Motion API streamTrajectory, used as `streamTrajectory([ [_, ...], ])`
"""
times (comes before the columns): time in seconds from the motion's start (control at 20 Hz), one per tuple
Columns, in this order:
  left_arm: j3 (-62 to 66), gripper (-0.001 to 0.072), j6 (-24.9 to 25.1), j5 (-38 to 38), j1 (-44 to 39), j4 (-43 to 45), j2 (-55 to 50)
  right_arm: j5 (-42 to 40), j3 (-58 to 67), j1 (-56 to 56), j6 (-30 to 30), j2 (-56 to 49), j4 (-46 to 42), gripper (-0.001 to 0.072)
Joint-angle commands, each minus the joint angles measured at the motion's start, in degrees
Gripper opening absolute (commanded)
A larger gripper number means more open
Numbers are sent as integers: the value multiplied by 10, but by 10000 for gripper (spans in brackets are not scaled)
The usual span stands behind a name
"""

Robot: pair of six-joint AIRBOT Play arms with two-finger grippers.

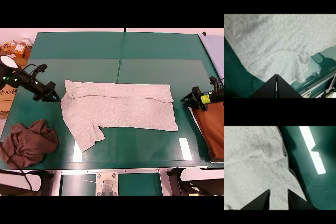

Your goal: Fold the shirts.

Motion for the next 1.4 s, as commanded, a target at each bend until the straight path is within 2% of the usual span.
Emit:
streamTrajectory([
  [0.0, -105, 19, 0, 51, 1, 34, 102, -44, -148, -34, 9, 123, 0, 251],
  [0.15, -281, 19, -6, 121, 0, 26, 255, -55, -304, -56, 16, 276, 0, 253],
  [0.25, -383, 29, -27, 164, 1, 27, 333, -69, -386, -54, 16, 355, 14, 306],
  [0.3, -432, 338, -31, 182, 0, 21, 359, -77, -422, -54, 16, 381, 37, 377],
  [0.35, -473, 598, -32, 197, 0, 6, 371, -77, -448, -54, 16, 396, 52, 457],
  [0.45, -542, 604, -23, 224, 0, -37, 375, -86, -479, -54, 17, 399, 56, 471],
  [0.5, -569, 604, -4, 242, 0, -57, 375, -95, -490, -54, 19, 399, 56, 473],
  [0.7, -634, 603, 16, 339, -19, -122, 374, -152, -506, -54, 45, 399, 56, 474],
  [0.95, -632, 602, 16, 527, -166, -232, 332, -177, -509, -54, 47, 398, 56, 474],
  [1.0, -623, 531, 16, 532, -167, -232, 323, -182, -509, -54, 47, 397, 56, 474],
  [1.05, -612, 391, 24, 531, -165, -224, 320, -190, -509, -54, 49, 392, 56, 474],
  [1.15, -584, 63, 47, 513, -165, -214, 320, -212, -509, -50, 49, 371, 66, 474],
  [1.2, -570, 21, 50, 499, -165, -201, 320, -229, -509, -43, 48, 355, 79, 474],
  [1.35, -531, 21, 38, 469, -165, -138, 320, -318, -508, -6, 40, 285, 154, 471],
])
